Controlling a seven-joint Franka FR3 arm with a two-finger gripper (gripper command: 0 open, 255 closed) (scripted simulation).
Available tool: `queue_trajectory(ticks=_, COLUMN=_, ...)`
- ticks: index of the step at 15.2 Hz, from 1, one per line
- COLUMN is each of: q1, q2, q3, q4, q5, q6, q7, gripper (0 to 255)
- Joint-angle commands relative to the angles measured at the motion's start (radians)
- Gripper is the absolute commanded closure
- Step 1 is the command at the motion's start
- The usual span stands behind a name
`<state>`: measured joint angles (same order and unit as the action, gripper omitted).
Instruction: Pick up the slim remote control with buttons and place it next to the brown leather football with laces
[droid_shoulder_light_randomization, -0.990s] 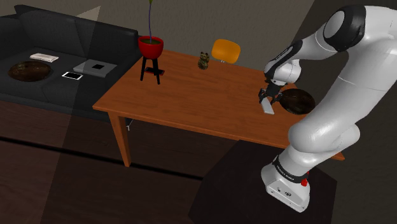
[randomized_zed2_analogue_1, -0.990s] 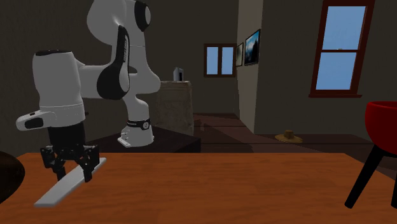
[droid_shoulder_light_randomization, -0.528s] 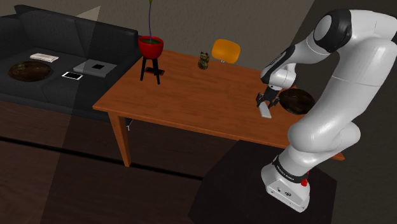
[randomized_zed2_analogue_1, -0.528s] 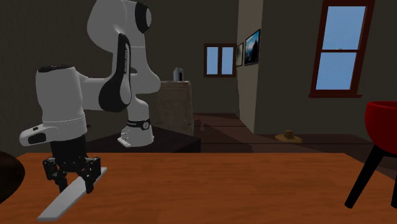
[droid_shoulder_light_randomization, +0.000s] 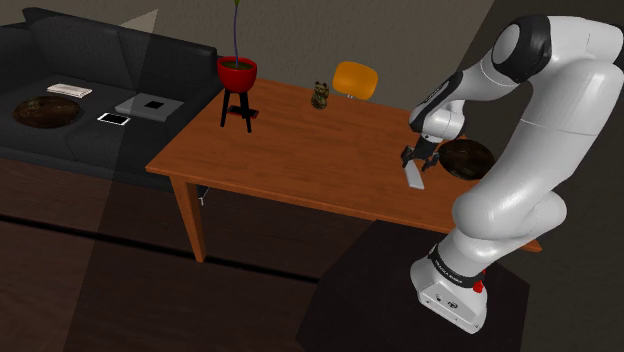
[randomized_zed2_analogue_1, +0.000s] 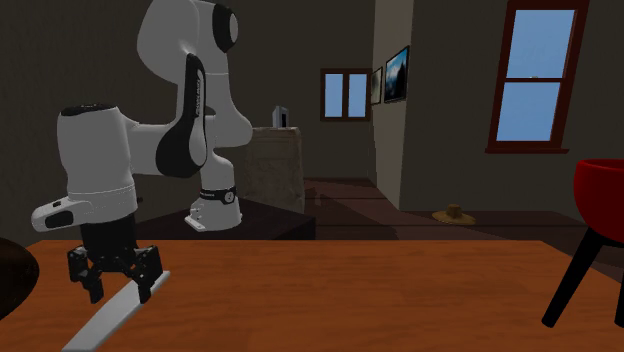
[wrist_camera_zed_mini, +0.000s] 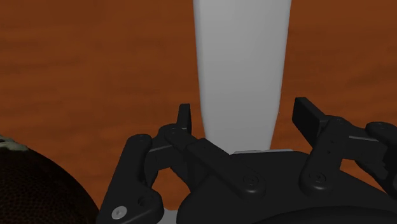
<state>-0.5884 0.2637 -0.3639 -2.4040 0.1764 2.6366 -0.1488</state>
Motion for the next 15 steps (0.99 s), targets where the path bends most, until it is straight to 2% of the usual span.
queue_trajectory(ticks=1, q1=0.000, q2=0.000, q3=0.000, q4=0.000, q5=0.000, q6=0.000, q7=0.000, gripper=0)
queue_trajectory(ticks=4, q1=0.000, q2=0.000, q3=0.000, q4=0.000, q5=0.000, q6=0.000, q7=0.000, gripper=0)
queue_trajectory(ticks=8, q1=0.031, q2=-0.125, q3=-0.044, q4=0.004, q5=-0.096, q6=-0.118, q7=0.068, gripper=0)
queue_trajectory(ticks=15, q1=0.029, q2=-0.125, q3=-0.043, q4=0.004, q5=-0.096, q6=-0.118, q7=0.068, gripper=0)
